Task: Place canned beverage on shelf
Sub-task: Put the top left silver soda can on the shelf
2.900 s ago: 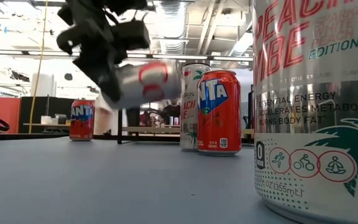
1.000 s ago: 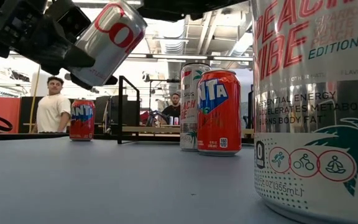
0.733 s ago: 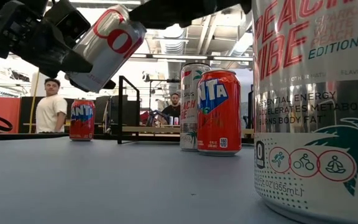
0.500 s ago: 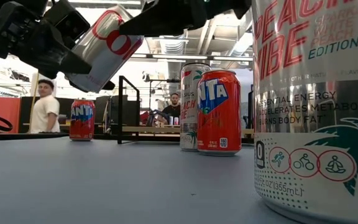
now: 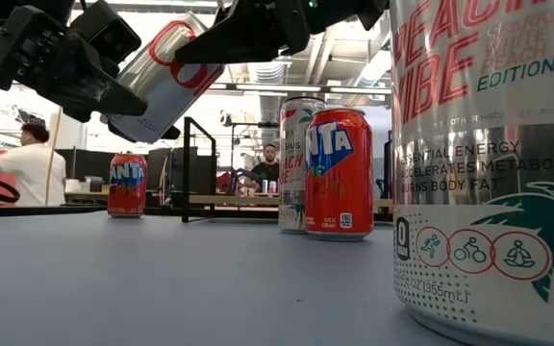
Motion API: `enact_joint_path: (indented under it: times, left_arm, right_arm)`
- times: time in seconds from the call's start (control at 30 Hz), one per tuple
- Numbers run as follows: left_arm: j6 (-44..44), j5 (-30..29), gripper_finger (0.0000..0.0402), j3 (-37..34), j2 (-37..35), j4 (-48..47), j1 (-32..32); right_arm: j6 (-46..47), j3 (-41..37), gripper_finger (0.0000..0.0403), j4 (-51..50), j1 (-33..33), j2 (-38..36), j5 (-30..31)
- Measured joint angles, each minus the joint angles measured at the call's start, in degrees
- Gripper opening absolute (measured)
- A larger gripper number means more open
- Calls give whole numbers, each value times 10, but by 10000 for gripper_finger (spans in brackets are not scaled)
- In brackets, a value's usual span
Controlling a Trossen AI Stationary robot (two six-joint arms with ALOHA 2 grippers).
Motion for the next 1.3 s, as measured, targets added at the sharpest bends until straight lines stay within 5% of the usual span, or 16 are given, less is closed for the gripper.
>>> enact_joint_path:
  times: [0.2, 0.77, 1.17, 1.3]
  left_arm:
    - [-5, 2, 313, 0, 0, -1, 0]
    - [-1, -23, 318, 0, -99, -112, 0]
    - [-34, -70, 318, 1, -107, -186, 0]
    - [-36, -111, 319, -1, -89, -198, 0]
  right_arm:
    - [3, 1, 277, -13, 0, -1, 3]
    - [39, -1, 271, -145, -23, -116, 25]
    - [98, 1, 270, -172, -107, -202, 25]
    - [119, 53, 270, -278, -152, -185, 30]
